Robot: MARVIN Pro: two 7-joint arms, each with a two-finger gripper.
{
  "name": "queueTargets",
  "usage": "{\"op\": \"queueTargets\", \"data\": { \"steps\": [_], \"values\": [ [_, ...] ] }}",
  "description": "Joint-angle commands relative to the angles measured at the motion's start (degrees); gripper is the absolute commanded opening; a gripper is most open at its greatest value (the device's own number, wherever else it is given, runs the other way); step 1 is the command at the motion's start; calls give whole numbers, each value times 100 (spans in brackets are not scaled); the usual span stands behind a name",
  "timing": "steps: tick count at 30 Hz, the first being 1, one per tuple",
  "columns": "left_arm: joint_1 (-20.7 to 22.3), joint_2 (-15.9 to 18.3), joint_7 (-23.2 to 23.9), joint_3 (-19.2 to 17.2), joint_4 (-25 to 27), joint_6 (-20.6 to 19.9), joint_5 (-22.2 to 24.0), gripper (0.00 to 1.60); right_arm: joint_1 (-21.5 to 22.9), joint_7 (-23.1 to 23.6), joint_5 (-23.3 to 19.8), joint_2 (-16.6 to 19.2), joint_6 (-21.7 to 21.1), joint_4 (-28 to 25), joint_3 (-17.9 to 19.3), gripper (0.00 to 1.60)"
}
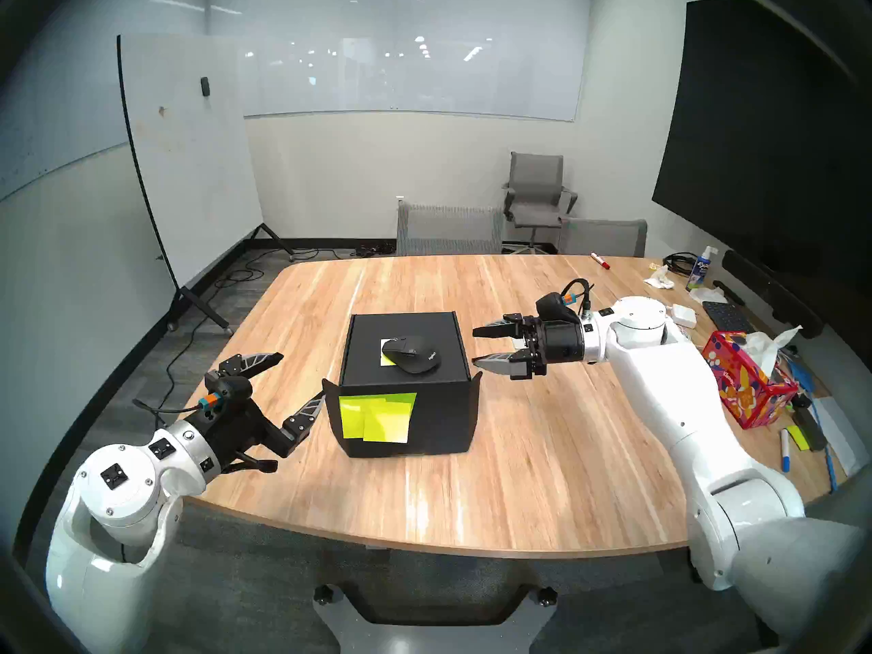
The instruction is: Open the box and place the mouse inside
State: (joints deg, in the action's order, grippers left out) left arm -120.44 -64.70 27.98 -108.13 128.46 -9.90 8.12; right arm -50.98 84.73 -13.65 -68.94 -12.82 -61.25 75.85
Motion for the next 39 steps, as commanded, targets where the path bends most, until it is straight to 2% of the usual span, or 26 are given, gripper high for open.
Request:
{"op": "queueTargets", "data": {
  "steps": [1,12,39],
  "values": [
    [-3,4,9,-2,89,28,0,160,616,27,34,-212,120,298,-97,160],
    [-3,4,9,-3,89,29,1,160,1163,27,58,-441,271,1079,-502,160],
    [-5,4,8,-3,90,29,1,160,1926,27,-275,-791,831,2428,-1250,160]
  ]
}}
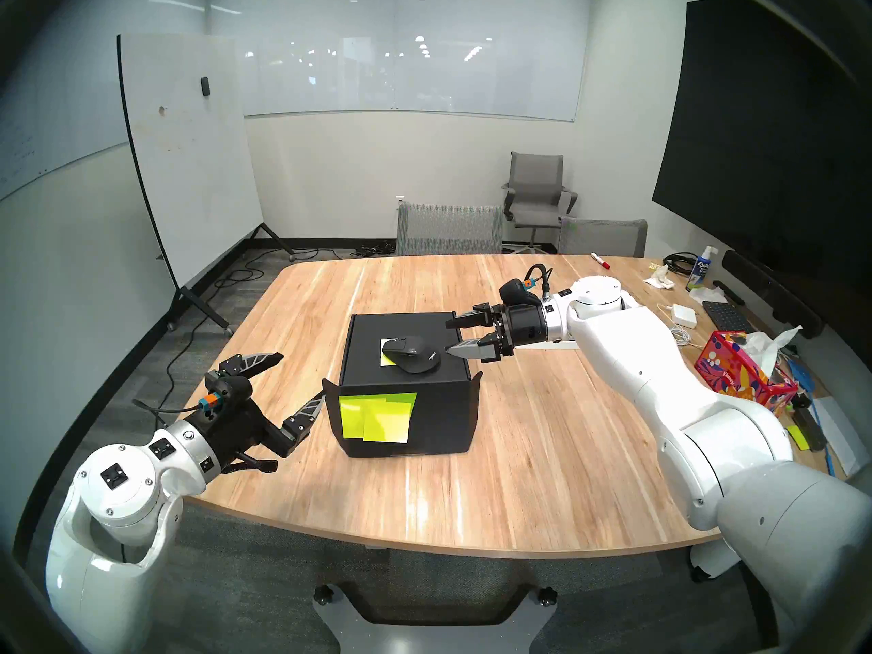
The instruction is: Open the box and place the mouse inside
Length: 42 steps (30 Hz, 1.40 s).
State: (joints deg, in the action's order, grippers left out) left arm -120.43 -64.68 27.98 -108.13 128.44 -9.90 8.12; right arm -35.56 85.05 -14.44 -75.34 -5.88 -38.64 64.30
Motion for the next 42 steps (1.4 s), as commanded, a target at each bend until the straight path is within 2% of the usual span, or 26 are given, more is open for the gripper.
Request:
{"op": "queueTargets", "data": {
  "steps": [1,9,19,31,42],
  "values": [
    [-5,3,8,-3,92,29,0,160,409,-5,-222,-165,164,216,-123,160],
    [-5,3,8,-3,92,29,0,160,557,-5,-369,-287,343,537,-334,160],
    [-6,3,8,-3,93,29,0,160,636,-5,-578,-350,502,632,-596,160],
    [-9,3,8,-5,96,31,-1,160,565,-5,-1060,-226,493,468,-1057,160],
    [-11,2,7,-6,97,32,-1,160,621,-5,-1384,-168,573,596,-1395,160]
  ]
}}
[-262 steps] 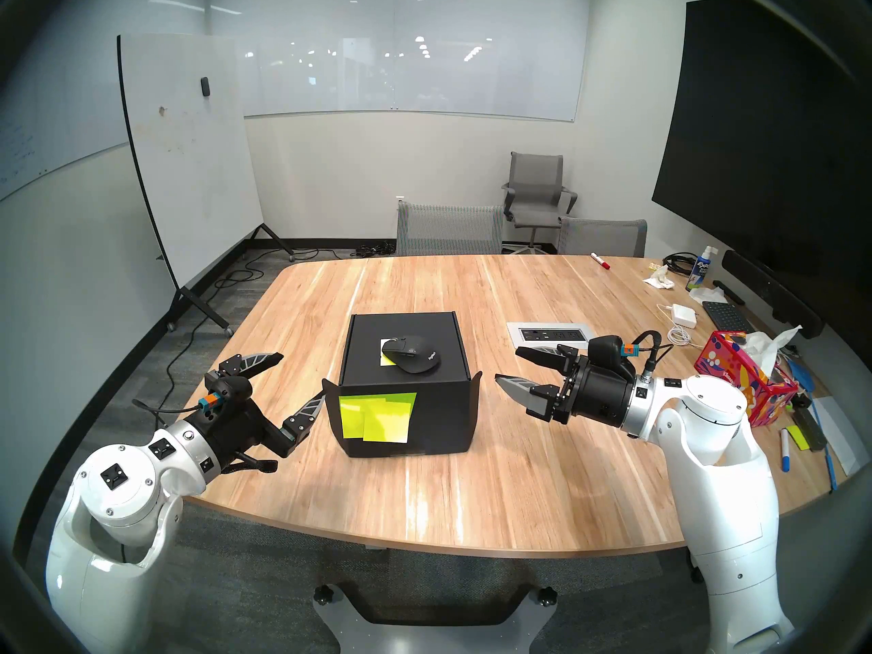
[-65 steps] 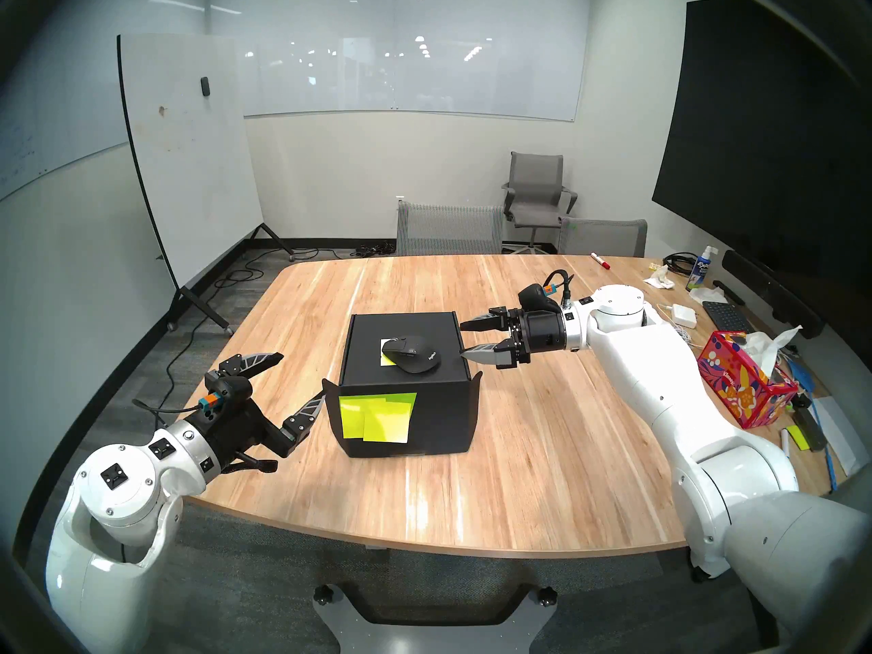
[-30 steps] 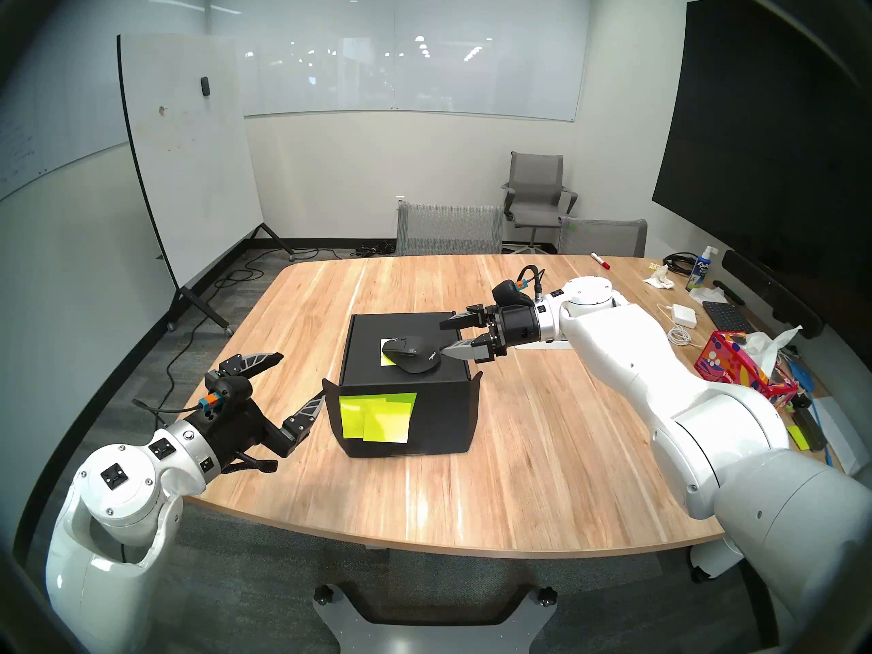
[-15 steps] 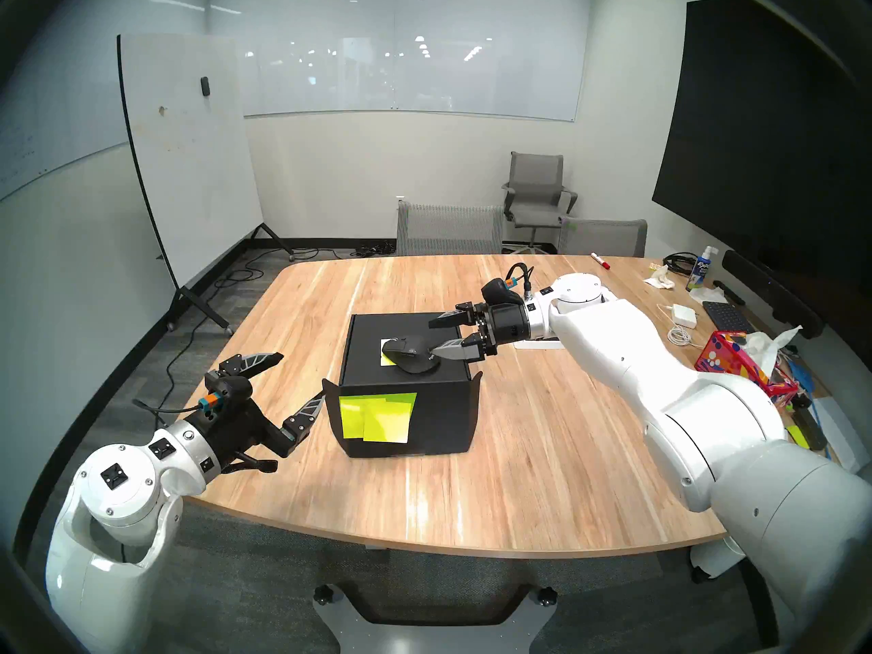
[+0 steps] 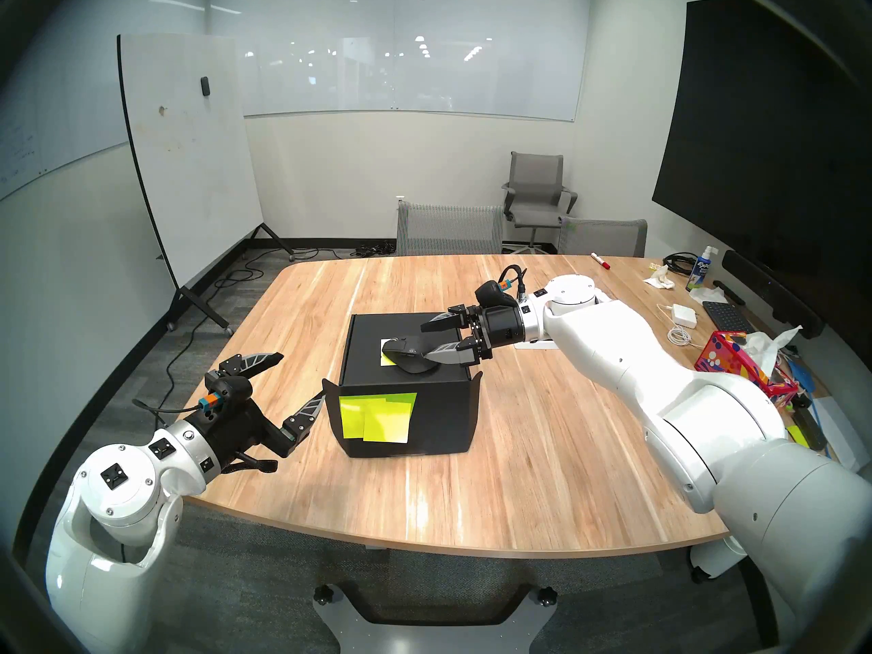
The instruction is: Open the box and place the mouse inside
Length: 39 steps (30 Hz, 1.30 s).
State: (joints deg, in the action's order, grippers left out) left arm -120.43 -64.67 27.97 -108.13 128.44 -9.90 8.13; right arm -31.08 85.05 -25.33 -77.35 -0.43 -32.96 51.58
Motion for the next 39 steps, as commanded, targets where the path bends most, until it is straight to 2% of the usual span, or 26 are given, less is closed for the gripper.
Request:
{"op": "queueTargets", "data": {
  "steps": [1,9,27,33,39],
  "values": [
    [-11,2,7,-6,97,31,-1,160,182,-5,-310,32,41,52,-143,160],
    [-8,2,8,-5,95,30,-1,160,369,-5,-323,18,3,208,-280,160],
    [-4,4,8,-3,90,28,1,160,881,-5,-309,-341,-138,981,-574,160],
    [-5,4,8,-3,91,29,1,160,931,-5,-323,-408,-22,1098,-643,160],
    [-7,3,8,-4,93,30,0,160,893,-5,-326,-398,303,1003,-733,160]
  ]
}}
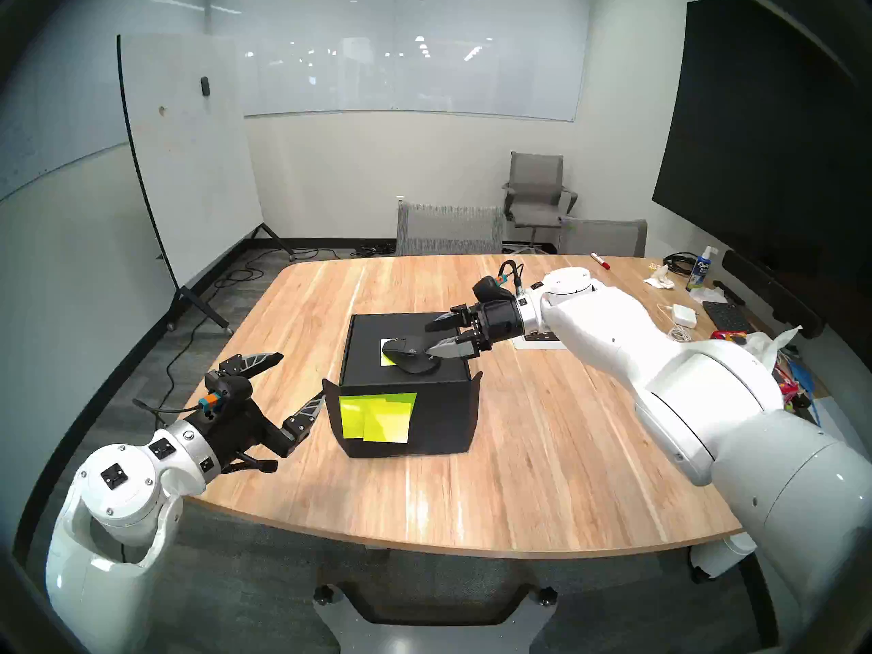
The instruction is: Open the box and place the mouse inside
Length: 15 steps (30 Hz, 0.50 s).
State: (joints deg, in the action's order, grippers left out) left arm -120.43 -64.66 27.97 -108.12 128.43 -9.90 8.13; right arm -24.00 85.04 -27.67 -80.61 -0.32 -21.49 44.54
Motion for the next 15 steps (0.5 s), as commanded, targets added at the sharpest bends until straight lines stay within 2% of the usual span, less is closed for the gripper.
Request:
{"op": "queueTargets", "data": {
  "steps": [1,9,15],
  "values": [
    [-7,2,8,-4,95,30,0,160,177,-4,-83,-55,314,-187,-70,160],
    [-10,1,7,-6,98,31,-1,160,56,-4,-188,144,378,-653,-218,160],
    [-12,1,7,-6,99,32,-1,160,34,-4,-272,203,351,-777,-317,160]
  ]
}}
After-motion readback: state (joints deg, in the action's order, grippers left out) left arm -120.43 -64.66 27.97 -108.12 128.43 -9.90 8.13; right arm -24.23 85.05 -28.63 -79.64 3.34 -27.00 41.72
